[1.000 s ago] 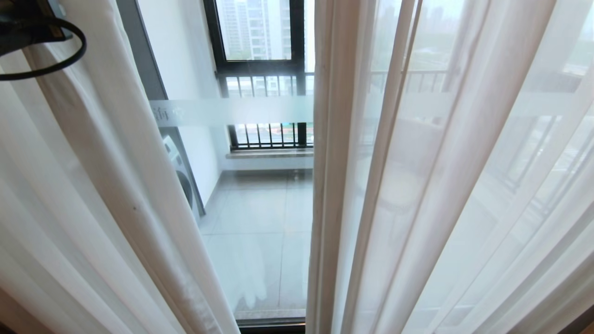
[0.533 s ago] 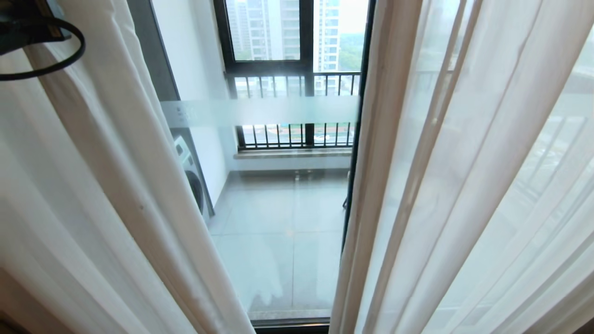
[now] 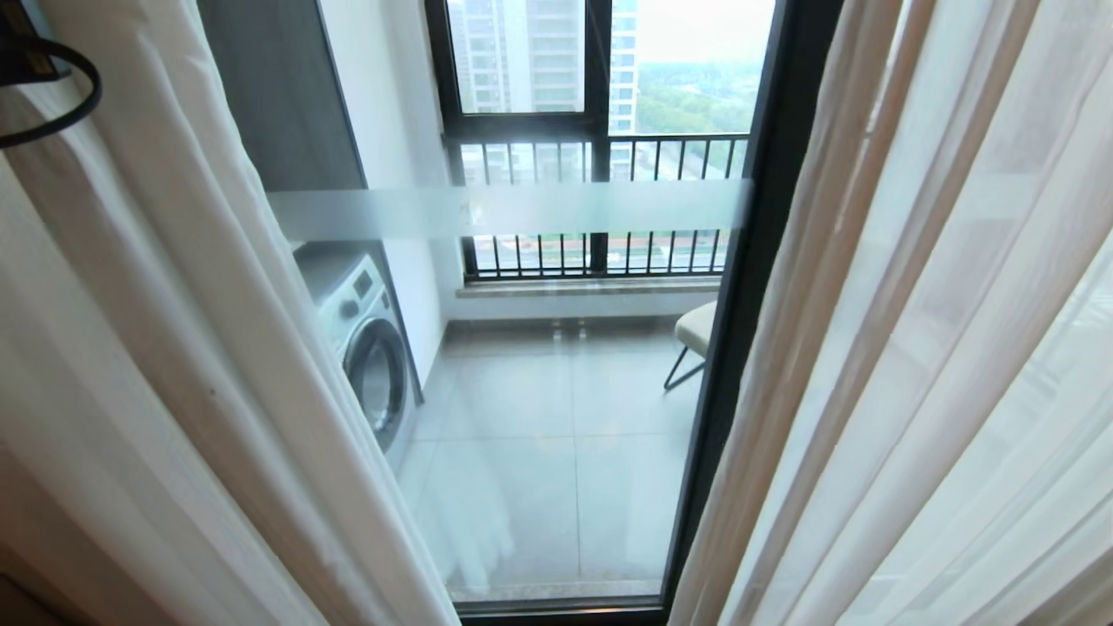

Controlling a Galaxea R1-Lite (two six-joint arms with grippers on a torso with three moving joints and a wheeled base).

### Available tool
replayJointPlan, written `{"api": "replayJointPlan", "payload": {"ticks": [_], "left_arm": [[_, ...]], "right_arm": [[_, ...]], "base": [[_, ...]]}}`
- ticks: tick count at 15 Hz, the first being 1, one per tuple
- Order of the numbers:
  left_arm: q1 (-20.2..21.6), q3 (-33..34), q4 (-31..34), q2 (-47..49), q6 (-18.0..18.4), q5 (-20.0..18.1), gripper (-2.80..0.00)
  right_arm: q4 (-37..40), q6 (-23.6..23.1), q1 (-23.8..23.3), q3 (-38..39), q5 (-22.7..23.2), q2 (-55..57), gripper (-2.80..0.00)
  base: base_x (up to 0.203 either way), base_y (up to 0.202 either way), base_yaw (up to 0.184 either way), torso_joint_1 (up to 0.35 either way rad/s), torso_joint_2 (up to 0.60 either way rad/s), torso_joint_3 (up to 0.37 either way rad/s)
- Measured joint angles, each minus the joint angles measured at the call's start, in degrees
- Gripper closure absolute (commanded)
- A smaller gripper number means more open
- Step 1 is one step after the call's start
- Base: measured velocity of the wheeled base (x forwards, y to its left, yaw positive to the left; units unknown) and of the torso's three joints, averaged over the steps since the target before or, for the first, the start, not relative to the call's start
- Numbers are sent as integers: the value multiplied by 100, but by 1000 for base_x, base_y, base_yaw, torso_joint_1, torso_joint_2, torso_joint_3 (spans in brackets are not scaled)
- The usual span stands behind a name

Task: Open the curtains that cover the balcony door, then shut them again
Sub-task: Pull the inner curtains open on both sides

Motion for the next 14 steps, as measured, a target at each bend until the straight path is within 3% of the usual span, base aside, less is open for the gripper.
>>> {"api": "replayJointPlan", "payload": {"ticks": [14], "left_arm": [[722,30,-9,30,-7,-29,0]], "right_arm": [[2,-1,0,0,3,0,0]], "base": [[0,191,1,2,2,2]]}}
